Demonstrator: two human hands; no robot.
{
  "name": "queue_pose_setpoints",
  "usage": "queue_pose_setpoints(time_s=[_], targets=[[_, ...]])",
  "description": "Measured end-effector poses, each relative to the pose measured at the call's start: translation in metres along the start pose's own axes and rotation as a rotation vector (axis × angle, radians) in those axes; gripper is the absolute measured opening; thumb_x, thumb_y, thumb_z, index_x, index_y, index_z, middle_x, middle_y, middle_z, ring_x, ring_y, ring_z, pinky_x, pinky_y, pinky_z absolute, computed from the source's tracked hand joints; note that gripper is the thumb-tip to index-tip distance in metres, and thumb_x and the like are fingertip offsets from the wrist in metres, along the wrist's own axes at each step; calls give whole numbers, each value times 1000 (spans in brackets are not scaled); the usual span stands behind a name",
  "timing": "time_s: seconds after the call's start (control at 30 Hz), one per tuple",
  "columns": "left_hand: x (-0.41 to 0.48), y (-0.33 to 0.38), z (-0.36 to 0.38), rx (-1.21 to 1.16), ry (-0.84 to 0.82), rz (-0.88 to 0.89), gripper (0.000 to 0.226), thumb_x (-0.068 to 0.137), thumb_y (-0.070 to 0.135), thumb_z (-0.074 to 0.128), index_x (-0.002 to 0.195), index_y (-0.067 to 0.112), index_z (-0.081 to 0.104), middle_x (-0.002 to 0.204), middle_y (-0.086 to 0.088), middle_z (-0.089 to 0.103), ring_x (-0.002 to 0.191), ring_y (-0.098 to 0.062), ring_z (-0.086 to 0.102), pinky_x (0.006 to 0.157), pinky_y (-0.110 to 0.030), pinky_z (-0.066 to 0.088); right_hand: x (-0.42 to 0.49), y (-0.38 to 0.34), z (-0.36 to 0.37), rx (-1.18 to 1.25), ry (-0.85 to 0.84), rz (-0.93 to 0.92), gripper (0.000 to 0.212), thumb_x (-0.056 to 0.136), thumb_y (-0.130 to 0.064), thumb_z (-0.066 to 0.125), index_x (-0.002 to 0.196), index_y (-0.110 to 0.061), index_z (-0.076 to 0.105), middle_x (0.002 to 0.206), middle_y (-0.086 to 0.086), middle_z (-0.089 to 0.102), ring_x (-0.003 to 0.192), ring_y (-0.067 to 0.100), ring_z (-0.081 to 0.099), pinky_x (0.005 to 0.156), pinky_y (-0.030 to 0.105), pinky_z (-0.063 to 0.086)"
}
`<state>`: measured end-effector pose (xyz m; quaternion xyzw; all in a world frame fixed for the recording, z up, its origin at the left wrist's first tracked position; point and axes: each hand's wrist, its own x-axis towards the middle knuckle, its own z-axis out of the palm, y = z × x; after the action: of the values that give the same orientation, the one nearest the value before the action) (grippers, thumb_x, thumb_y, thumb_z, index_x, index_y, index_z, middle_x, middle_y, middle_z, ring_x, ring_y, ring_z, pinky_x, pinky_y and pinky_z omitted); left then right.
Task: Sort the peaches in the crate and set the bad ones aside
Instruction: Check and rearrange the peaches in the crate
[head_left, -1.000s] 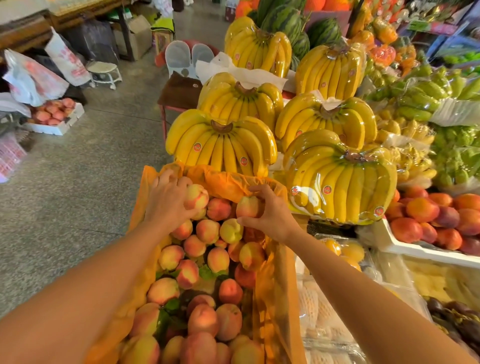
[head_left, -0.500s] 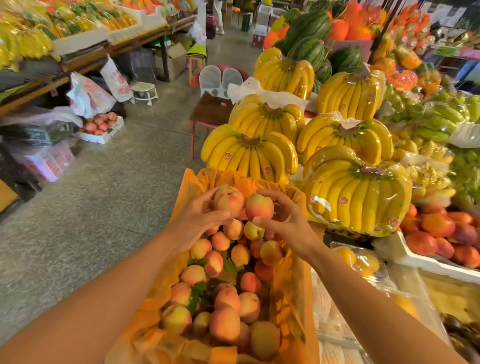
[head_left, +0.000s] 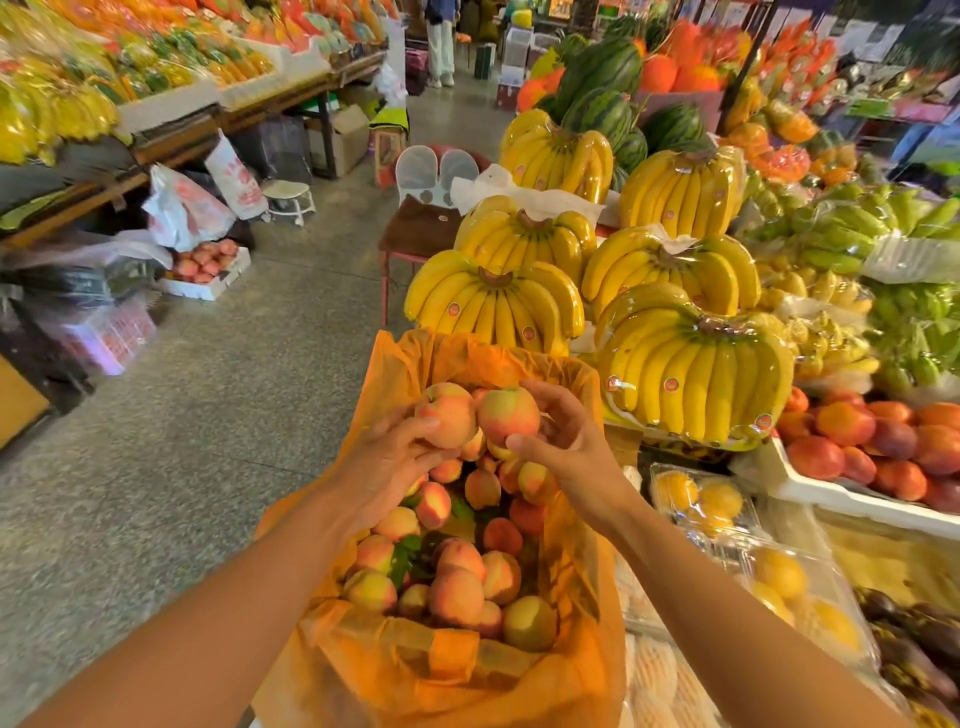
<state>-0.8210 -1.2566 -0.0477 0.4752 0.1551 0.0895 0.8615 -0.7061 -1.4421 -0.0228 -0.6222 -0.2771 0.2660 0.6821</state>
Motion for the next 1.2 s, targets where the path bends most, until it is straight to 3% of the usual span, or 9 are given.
queue_pose_setpoints(time_s=[0.13, 0.23, 0.37, 0.43, 0.6, 0.8, 0.93, 1.1, 1.2], targets=[[-9, 1, 7, -128, 44, -57, 63, 71, 19, 65, 129, 2, 48, 126, -23, 57, 116, -33, 59, 93, -43, 51, -7, -5, 2, 17, 15, 1, 65, 66, -23, 83, 125, -18, 56, 124, 6, 62, 113, 26, 60, 85, 31, 51], [-15, 2, 14, -67, 30, -67, 45, 85, 23, 63, 124, 3, 54, 123, -18, 62, 115, -28, 60, 100, -43, 46, -12, -10, 6, -17, -13, -34, 63, 69, -12, 80, 127, -9, 54, 126, 10, 61, 114, 25, 60, 86, 29, 52], [-20, 1, 11, -11, 40, -71, 68, 74, 31, 76, 128, -4, 53, 128, -24, 57, 121, -33, 55, 104, -49, 43, -19, -14, 12, -78, -72, -75, 61, 70, -7, 79, 126, -11, 55, 126, 9, 60, 114, 22, 59, 88, 29, 51], [-22, 0, 7, -8, 66, -69, 56, 80, 26, 72, 122, -6, 55, 123, -27, 58, 115, -33, 59, 99, -46, 48, -21, -14, 12, -110, -75, -89, 61, 70, -10, 81, 126, -18, 56, 128, 6, 59, 116, 22, 58, 89, 32, 52], [-31, 6, 11, -112, 75, -99, 33, 81, 19, 58, 112, 7, 58, 102, -13, 68, 92, -24, 68, 67, -30, 58, -24, -15, 12, -427, -34, -241, 66, 68, -8, 77, 126, -24, 50, 123, -17, 52, 114, 14, 53, 89, 34, 51], [-37, 7, 14, -162, 96, -150, 43, 79, 23, 62, 118, 8, 55, 112, -17, 58, 91, -29, 63, 77, -34, 51, -25, -19, 13, -762, -40, -389, 74, 65, -10, 76, 132, -15, 44, 121, -6, 49, 113, 14, 47, 93, 31, 44], [-42, 7, 9, -159, 72, -193, 52, 82, 29, 54, 130, 8, 51, 117, -21, 59, 88, -32, 65, 68, -30, 52, -28, -22, 12, -727, -83, -358, 70, 68, -15, 79, 129, -19, 45, 121, -8, 52, 108, 13, 52, 88, 29, 47], [-47, 8, 7, -173, 56, -228, 57, 84, 29, 53, 136, 7, 45, 120, -23, 57, 88, -33, 66, 76, -37, 53, -36, -22, 10, -531, -96, -274, 55, 73, -16, 79, 121, -26, 55, 120, -12, 56, 107, 17, 57, 80, 37, 53], [-51, 13, 14, -154, 43, -236, 59, 80, 29, 56, 135, 7, 47, 115, -21, 60, 83, -29, 65, 67, -32, 54, -42, -21, 11, -420, -118, -241, 52, 77, -17, 78, 123, -20, 54, 124, -7, 56, 111, 20, 56, 81, 34, 53]])
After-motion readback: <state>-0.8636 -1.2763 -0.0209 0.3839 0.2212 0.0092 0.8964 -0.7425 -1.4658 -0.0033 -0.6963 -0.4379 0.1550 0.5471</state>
